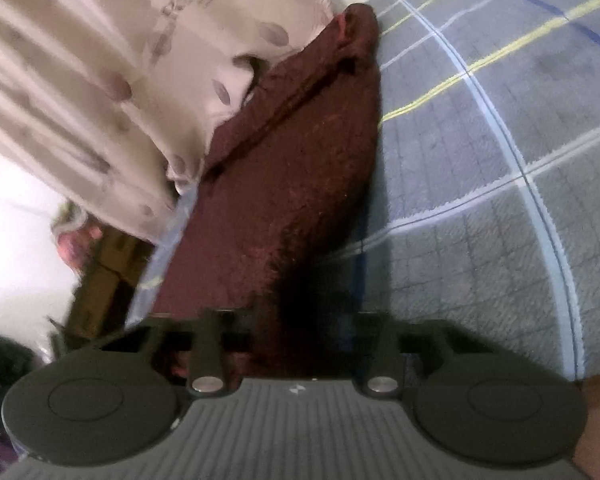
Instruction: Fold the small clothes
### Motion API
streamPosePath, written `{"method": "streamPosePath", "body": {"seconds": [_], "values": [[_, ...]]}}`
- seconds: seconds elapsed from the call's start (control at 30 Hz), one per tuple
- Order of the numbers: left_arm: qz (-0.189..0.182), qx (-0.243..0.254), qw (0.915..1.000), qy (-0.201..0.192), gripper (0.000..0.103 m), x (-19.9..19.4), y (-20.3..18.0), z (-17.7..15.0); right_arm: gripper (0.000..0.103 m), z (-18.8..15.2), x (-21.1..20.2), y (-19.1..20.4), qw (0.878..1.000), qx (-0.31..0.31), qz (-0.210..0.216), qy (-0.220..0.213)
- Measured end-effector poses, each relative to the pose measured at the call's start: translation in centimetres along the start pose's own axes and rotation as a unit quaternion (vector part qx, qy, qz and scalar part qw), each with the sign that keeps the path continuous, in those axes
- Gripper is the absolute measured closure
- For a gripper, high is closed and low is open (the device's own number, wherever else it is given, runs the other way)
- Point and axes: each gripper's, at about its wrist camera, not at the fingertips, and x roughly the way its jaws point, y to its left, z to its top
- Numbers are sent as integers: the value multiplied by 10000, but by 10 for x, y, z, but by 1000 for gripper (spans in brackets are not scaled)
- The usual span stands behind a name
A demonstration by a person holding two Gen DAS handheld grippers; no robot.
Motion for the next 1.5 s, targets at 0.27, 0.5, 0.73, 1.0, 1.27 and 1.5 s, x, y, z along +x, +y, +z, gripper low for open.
{"method": "streamPosePath", "body": {"seconds": [0.27, 0.5, 0.73, 1.0, 1.27, 1.5], "values": [[-603, 53, 9962, -630, 91, -20, -43, 30, 91, 12, -28, 26, 9948, 236, 848, -515], [-851, 273, 9881, -1256, 91, -18, -78, 90, 91, 69, -36, 46, 9844, 312, 1448, -954], [-622, 385, 9823, -1723, 91, 16, -85, 174, 91, 160, -13, 45, 9814, 358, 1429, -1233], [-46, 587, 9853, -1605, 91, 106, -64, 258, 91, 268, 70, 14, 9862, 588, 962, -1216], [226, 240, 9909, -1306, 90, 188, -11, 296, 91, 310, 150, -49, 9846, 1208, 548, -1142], [436, -254, 9820, -1818, 1, 193, 4, 308, 72, 311, 172, -81, 9662, 1982, 819, -1433]]}}
